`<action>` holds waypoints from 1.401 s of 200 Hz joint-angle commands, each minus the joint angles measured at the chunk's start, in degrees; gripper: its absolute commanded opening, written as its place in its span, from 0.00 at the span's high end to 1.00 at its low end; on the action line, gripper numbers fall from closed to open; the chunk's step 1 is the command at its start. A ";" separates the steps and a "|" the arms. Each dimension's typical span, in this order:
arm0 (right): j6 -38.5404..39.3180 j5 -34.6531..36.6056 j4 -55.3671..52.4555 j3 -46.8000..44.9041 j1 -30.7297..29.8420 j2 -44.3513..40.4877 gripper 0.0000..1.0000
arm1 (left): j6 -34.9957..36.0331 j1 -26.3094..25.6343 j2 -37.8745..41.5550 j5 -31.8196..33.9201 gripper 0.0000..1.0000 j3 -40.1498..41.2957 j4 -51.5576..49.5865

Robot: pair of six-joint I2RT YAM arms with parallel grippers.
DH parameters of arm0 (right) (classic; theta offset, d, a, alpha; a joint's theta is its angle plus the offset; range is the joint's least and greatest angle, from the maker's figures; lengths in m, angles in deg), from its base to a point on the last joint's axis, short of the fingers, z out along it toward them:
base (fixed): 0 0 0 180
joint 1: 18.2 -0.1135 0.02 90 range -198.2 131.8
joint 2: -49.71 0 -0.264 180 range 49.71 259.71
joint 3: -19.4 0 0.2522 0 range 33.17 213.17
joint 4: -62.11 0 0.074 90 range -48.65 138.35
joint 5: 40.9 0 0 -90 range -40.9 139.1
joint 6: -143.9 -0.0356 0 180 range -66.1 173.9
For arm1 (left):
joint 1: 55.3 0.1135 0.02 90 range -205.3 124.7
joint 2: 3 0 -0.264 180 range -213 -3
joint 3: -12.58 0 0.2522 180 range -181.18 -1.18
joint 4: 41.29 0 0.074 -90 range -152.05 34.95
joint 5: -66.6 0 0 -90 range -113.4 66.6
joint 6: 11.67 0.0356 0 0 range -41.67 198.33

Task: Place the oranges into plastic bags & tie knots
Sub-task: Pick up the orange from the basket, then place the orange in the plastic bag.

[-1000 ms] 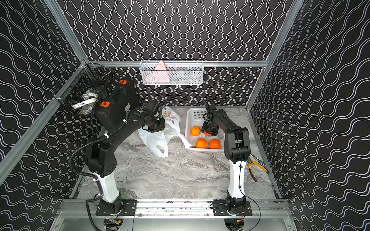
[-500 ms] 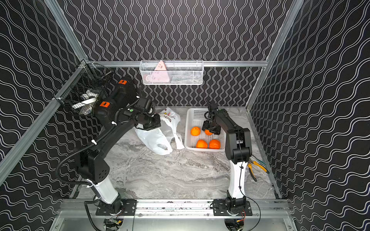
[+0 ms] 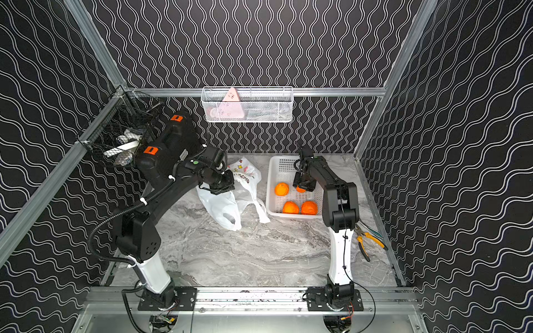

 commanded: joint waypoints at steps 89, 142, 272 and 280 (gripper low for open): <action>-7.02 -22.87 5.79 -16.93 -11.84 -32.05 0.49 | 2.30 1.31 -2.02 -3.88 1.00 -1.75 2.69; -15.74 -26.01 18.13 -18.82 -24.64 -29.36 0.51 | 3.28 1.40 -2.17 -6.14 1.00 -2.01 3.07; -15.36 -19.82 24.50 -3.80 -26.89 -5.04 0.45 | 8.22 1.84 -0.82 -13.33 1.00 -0.08 4.17; -15.24 -20.23 24.13 -2.36 -27.06 -3.67 0.42 | 8.30 1.85 -0.71 -13.54 1.00 0.40 4.93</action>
